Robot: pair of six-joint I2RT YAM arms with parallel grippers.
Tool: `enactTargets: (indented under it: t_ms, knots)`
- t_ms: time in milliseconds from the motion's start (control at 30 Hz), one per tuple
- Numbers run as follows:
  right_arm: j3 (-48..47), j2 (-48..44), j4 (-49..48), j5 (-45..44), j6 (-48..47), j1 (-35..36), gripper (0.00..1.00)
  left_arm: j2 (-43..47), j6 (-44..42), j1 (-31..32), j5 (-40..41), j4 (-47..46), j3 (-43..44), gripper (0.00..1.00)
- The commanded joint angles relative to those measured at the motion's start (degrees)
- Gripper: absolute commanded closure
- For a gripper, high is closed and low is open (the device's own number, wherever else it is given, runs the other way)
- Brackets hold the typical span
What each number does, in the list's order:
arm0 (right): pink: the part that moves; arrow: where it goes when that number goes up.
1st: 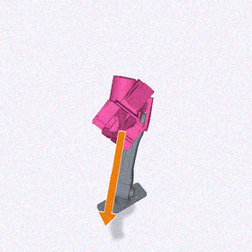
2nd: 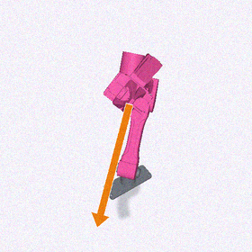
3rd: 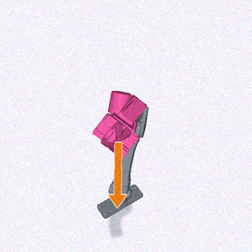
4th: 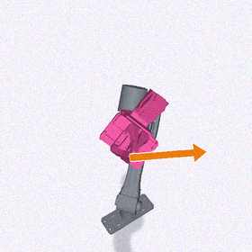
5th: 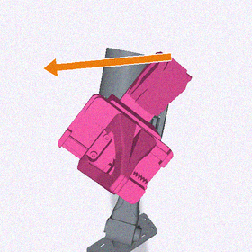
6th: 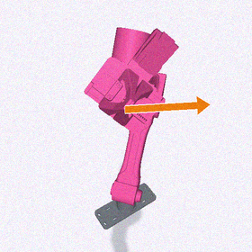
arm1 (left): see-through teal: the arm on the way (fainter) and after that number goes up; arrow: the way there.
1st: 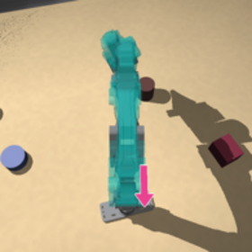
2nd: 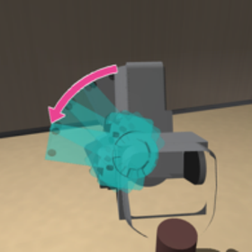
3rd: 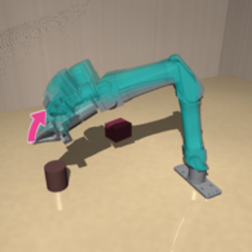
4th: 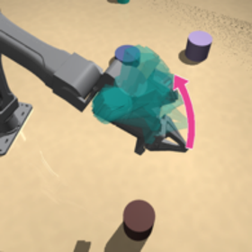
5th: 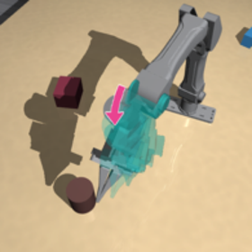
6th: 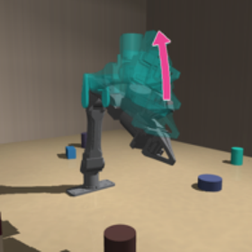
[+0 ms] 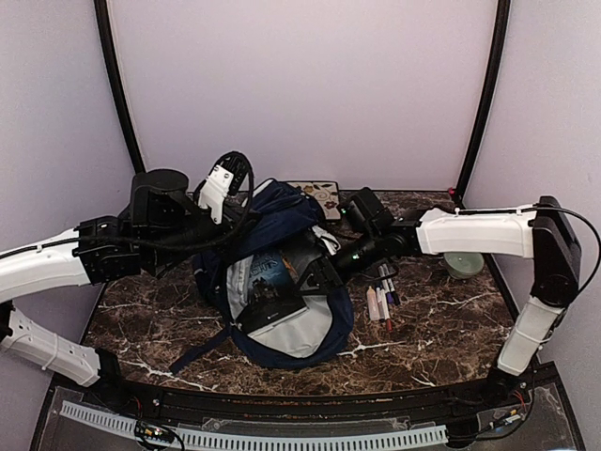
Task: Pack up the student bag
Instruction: Place the book in the largest pocket of the bag, then adjust the book in the largest pocket of the bag.
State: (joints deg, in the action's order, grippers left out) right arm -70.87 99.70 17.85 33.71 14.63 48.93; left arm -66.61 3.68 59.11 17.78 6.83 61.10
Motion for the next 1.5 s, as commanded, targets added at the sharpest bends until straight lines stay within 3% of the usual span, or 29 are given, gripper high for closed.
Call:
enactTargets:
  t_ms: [0,267,533,867,1167,1467]
  knots:
    - [2.05,-3.67,4.51,-2.47,-12.55,1.66,0.30,5.05,0.66,0.04,1.12,-8.68,0.48,1.00]
    - [10.02,-7.06,5.33,-14.20,-29.87,9.23,0.40,7.13,1.88,0.04,1.17,-10.18,-1.64,1.00]
    - [6.81,-3.84,-1.31,-34.45,-36.58,10.41,0.46,6.39,2.95,0.04,0.52,-10.06,-1.99,1.00]
    - [1.87,5.35,-4.23,-34.17,-44.45,10.92,0.40,5.54,3.50,0.04,-0.34,-9.42,-1.07,1.00]
    - [-5.83,13.33,-10.44,-44.15,-38.48,10.22,0.45,5.55,4.17,0.04,-0.93,-8.71,-0.97,1.00]
    - [-14.34,20.27,-13.30,-47.09,-33.06,6.48,0.46,5.54,5.42,0.13,-2.07,-7.66,-1.02,1.00]
